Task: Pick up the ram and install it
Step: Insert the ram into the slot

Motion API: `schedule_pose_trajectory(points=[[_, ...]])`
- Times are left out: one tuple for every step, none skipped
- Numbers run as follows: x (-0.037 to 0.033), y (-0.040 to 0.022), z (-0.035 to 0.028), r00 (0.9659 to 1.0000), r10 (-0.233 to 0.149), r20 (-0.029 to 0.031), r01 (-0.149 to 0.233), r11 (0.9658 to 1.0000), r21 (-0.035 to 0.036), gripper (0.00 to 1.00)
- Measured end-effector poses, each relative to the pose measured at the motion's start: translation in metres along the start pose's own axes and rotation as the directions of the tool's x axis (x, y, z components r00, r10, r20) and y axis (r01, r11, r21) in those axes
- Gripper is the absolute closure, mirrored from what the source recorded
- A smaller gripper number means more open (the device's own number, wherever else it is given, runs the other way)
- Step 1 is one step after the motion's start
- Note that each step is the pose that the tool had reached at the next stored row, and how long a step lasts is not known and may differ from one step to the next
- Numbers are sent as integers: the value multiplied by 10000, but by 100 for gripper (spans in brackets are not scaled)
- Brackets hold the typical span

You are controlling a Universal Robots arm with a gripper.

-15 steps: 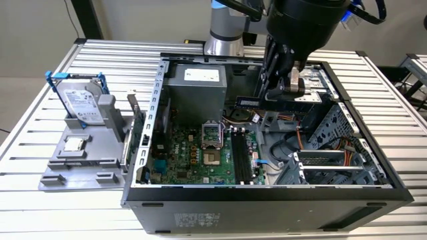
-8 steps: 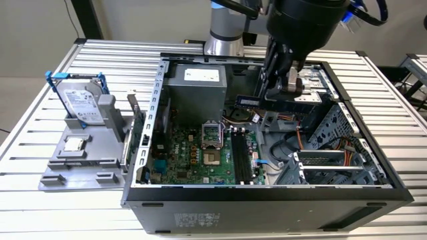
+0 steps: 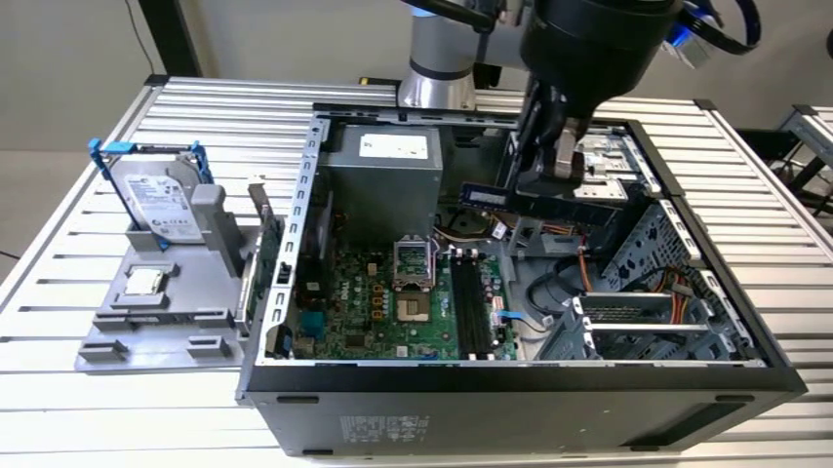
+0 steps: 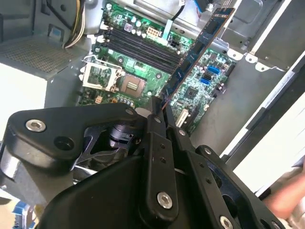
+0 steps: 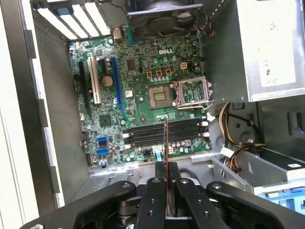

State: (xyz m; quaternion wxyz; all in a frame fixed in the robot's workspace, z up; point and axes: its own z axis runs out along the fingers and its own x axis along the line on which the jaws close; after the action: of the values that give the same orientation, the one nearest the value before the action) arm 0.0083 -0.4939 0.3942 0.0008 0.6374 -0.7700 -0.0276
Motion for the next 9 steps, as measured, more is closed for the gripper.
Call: schedule_pose_trajectory(points=[[0,0,0,9999,114,5,-114,9999,4,100],[0,0,0,9997,230,10,-230,9997,8,100],[0,0,0,9993,364,17,-364,9993,12,100],[0,0,0,9987,504,22,-504,9987,17,100],[0,0,0,9979,653,29,-653,9979,21,100],[0,0,0,9968,802,36,-802,9968,26,100],[0,0,0,9954,959,43,-959,9954,30,100],[0,0,0,9937,1116,51,-1116,9938,35,100],[0,0,0,9918,1277,58,-1277,9918,40,100]])
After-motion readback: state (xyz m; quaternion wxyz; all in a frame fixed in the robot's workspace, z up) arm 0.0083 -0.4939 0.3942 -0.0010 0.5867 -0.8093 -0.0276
